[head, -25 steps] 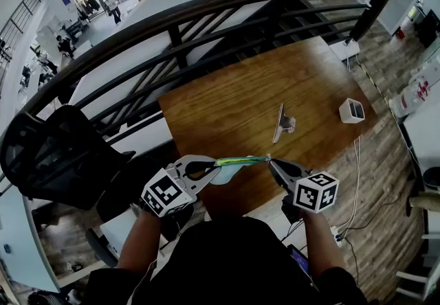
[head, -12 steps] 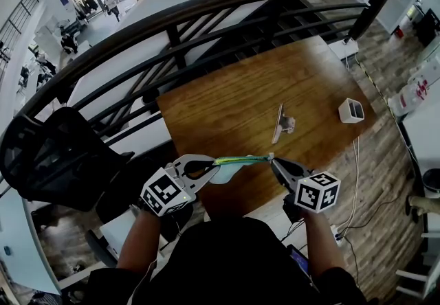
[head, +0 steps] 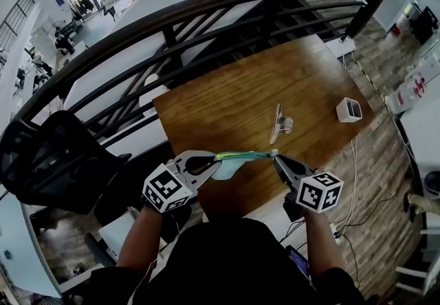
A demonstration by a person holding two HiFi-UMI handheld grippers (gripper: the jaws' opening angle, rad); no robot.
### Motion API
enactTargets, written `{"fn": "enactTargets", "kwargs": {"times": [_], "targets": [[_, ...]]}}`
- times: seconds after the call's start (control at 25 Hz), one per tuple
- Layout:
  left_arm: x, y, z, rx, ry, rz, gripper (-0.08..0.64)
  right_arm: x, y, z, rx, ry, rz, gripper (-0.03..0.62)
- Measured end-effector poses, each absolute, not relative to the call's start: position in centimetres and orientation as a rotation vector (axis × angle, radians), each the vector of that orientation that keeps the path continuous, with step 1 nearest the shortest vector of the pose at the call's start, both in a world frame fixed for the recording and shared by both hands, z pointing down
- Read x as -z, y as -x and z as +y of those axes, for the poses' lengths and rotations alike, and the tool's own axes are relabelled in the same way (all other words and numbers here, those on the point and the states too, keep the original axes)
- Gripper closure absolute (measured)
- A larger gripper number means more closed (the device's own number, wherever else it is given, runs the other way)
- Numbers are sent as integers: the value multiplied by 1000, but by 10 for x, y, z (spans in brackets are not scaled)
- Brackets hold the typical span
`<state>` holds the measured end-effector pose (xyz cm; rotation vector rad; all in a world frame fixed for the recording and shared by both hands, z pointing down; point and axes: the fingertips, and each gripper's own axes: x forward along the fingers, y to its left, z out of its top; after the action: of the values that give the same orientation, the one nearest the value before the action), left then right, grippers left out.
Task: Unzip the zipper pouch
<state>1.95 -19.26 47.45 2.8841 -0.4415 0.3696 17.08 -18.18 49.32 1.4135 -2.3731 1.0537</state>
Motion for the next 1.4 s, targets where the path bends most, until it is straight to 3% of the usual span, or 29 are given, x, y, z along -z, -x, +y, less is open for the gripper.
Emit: {"fn": "enactTargets", "kwargs": {"times": [0.8,1.04,1.2,1.4], "targets": [[-516,-62,-243,-404,-2783,-458,534,-497,-209,-204,-1031,-1567,-2319,591],[-530,-63,-253,-416,-2721,-506,438,-516,-213,-209,-1013,-1582,-2267,584],[-532,-61,-261,-448,-2731,-538,362,-521,-216,-212,-1009,-1594,-2258,503],[-537,-41,-279,-445,-2681,-686,330,-522,-213,-212,-1021,-1584,-2265,500]]}}
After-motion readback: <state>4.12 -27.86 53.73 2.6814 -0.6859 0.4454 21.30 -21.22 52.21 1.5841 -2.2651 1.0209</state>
